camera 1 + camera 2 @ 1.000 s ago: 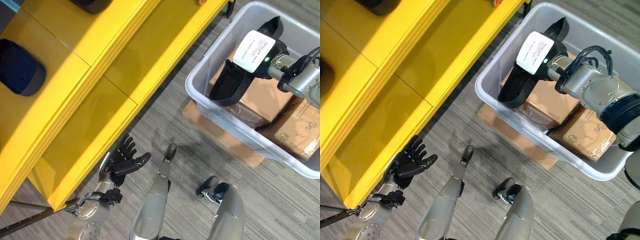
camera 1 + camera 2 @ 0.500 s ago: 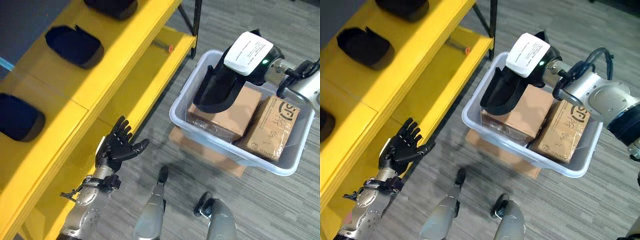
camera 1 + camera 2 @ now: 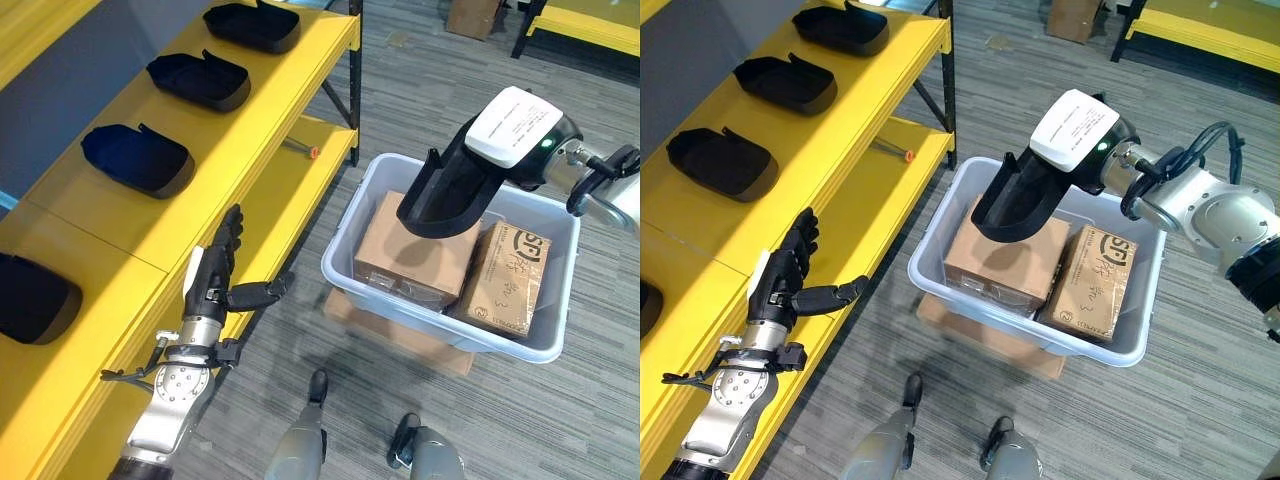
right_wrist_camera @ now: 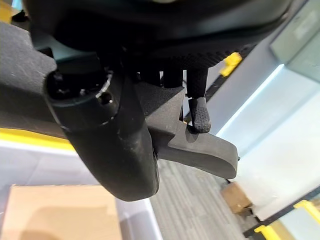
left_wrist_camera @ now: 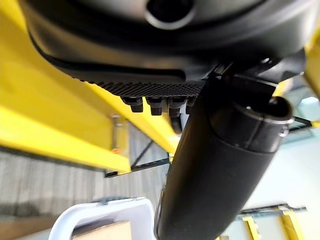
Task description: Move parts from the plastic box to the shelf.
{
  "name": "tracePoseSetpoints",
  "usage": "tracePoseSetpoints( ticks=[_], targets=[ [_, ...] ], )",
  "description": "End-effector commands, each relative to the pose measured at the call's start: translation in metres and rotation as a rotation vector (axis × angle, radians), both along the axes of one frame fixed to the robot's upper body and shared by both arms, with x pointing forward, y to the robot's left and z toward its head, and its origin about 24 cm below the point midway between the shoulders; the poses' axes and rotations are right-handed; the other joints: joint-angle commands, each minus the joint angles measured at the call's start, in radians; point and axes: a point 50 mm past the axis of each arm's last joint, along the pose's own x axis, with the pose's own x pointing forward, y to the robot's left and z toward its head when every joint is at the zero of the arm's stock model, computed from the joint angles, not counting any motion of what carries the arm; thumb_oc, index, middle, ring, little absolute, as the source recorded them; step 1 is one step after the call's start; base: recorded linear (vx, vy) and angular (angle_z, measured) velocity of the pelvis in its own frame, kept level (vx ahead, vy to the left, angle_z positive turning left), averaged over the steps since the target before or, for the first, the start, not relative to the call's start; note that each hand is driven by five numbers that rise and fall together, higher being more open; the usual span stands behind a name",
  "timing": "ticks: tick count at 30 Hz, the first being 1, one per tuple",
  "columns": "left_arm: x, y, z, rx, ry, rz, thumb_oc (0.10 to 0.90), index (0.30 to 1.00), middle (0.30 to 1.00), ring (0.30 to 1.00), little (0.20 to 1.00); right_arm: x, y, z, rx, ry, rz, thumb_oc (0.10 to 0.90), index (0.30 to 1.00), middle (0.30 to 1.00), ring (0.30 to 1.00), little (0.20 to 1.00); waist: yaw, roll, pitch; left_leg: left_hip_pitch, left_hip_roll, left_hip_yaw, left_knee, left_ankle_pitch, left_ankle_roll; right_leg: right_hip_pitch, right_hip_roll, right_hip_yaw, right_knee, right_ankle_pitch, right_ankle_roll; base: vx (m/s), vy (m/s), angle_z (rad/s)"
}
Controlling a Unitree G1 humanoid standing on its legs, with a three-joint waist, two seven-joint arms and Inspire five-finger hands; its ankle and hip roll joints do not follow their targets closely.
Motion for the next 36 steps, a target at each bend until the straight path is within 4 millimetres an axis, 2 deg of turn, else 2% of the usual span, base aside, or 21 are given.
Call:
tracePoseSetpoints(
  ticks=[1,4,8,16,18,25,36],
  targets=[
    [-0.011,-0.004,0.048,0.225,-0.296,-0.014,0.9,1.0,1.0,1.0,1.0,-0.007,0.018,0.033,0.122,-0.186,0.145,0.4,0.3,0.3,0.3,0.3,-0.003,-0.102,-0.215,0.163,0.096,0.0,-0.025,-0.187,-0.095,0.129,-0.055,0.054,-0.371,0.288,0.149,0.03,0.01,-0.08],
    [-0.012,-0.006,0.054,0.297,-0.345,0.006,0.9,1.0,1.0,1.0,1.0,-0.008,0.018,0.035,0.121,-0.202,0.161,0.4,0.3,0.3,0.3,0.3,-0.007,-0.107,-0.226,0.171,0.097,0.004,-0.025,-0.192,-0.093,0.137,-0.055,0.057,-0.376,0.29,0.151,0.01,0.001,-0.03],
    [-0.015,-0.017,0.066,0.531,-0.47,0.008,0.9,1.0,1.0,1.0,1.0,-0.012,0.028,0.037,0.109,-0.228,0.244,0.4,0.3,0.3,0.3,0.3,-0.022,-0.115,-0.251,0.186,0.099,0.018,-0.025,-0.201,-0.09,0.149,-0.051,0.067,-0.384,0.293,0.155,0.01,0.002,0.0],
    [-0.017,-0.03,0.074,0.666,-0.58,-0.016,0.9,1.0,1.0,1.0,1.0,-0.015,0.04,0.041,0.085,-0.26,0.321,0.4,0.3,0.3,0.3,0.3,-0.033,-0.121,-0.263,0.2,0.103,0.031,-0.025,-0.209,-0.089,0.159,-0.048,0.074,-0.386,0.291,0.157,0.01,0.0,-0.04],
    [-0.018,-0.04,0.077,0.712,-0.634,-0.043,0.9,1.0,1.0,1.0,1.0,-0.017,0.047,0.042,0.092,-0.268,0.367,0.4,0.3,0.3,0.3,0.3,-0.042,-0.127,-0.267,0.208,0.108,0.036,-0.025,-0.213,-0.089,0.162,-0.044,0.081,-0.384,0.286,0.156,0.01,-0.004,-0.02],
    [-0.018,-0.054,0.071,0.708,-0.64,-0.109,0.9,1.0,1.0,1.0,1.0,-0.016,0.058,0.047,0.095,-0.296,0.416,0.4,0.3,0.3,0.3,0.3,-0.049,-0.134,-0.27,0.222,0.114,0.052,-0.025,-0.22,-0.088,0.166,-0.038,0.095,-0.39,0.285,0.156,0.0,0.001,-0.03],
    [-0.016,-0.066,0.066,0.692,-0.653,-0.122,0.9,1.0,1.0,1.0,1.0,-0.016,0.074,0.058,0.114,-0.352,0.48,0.4,0.3,0.3,0.3,0.3,-0.061,-0.145,-0.267,0.225,0.122,0.064,-0.025,-0.223,-0.088,0.161,-0.03,0.109,-0.393,0.284,0.152,0.0,0.001,-0.04]
  ],
)
